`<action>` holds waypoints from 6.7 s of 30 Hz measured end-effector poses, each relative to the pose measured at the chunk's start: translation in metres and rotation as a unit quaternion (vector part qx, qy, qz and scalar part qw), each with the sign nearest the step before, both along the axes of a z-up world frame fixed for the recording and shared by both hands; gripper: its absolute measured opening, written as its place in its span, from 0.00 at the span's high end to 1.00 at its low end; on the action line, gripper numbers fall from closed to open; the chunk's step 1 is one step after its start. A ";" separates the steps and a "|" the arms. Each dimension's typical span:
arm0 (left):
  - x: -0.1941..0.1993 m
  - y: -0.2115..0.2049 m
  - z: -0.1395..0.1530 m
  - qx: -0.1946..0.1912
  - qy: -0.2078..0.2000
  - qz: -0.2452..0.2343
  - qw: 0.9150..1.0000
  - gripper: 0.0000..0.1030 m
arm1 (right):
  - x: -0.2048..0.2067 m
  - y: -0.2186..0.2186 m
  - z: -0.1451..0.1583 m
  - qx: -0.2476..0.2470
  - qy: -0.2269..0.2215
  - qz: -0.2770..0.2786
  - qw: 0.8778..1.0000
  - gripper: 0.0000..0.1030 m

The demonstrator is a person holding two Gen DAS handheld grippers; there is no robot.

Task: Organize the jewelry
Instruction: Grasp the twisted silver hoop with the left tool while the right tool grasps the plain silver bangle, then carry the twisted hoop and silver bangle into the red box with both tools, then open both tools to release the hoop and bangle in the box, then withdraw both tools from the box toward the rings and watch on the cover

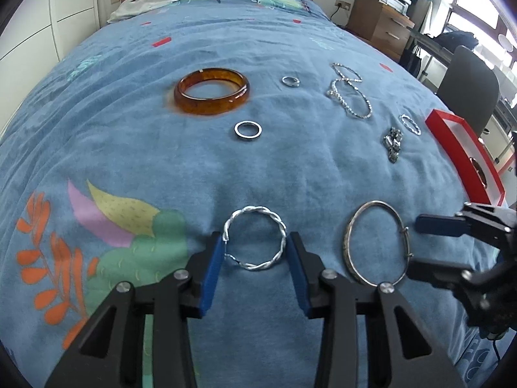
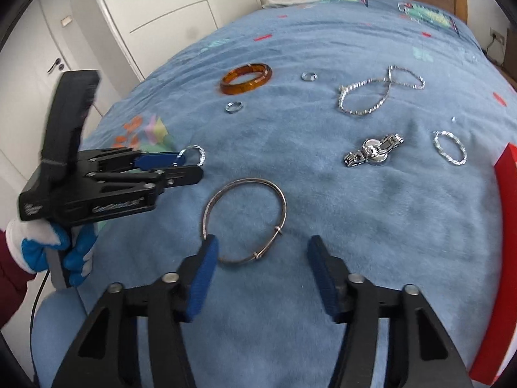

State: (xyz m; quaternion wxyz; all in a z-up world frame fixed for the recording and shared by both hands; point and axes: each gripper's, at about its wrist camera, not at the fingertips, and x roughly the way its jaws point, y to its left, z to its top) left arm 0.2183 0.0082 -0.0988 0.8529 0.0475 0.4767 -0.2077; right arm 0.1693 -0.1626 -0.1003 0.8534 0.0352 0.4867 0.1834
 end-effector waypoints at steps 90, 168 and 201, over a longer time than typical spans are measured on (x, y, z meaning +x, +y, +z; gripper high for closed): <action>-0.089 -0.358 0.026 0.005 0.005 -0.234 0.972 0.64 | -0.068 -0.336 0.018 -0.067 0.041 -0.218 0.973 0.93; -0.170 0.059 0.191 0.006 -0.114 0.106 0.988 0.56 | -0.176 -0.140 0.207 -0.070 -0.158 -0.152 0.973 0.62; -0.040 0.041 0.101 0.011 -0.038 0.097 0.994 0.56 | -0.051 -0.116 0.119 -0.025 -0.067 -0.136 0.988 0.62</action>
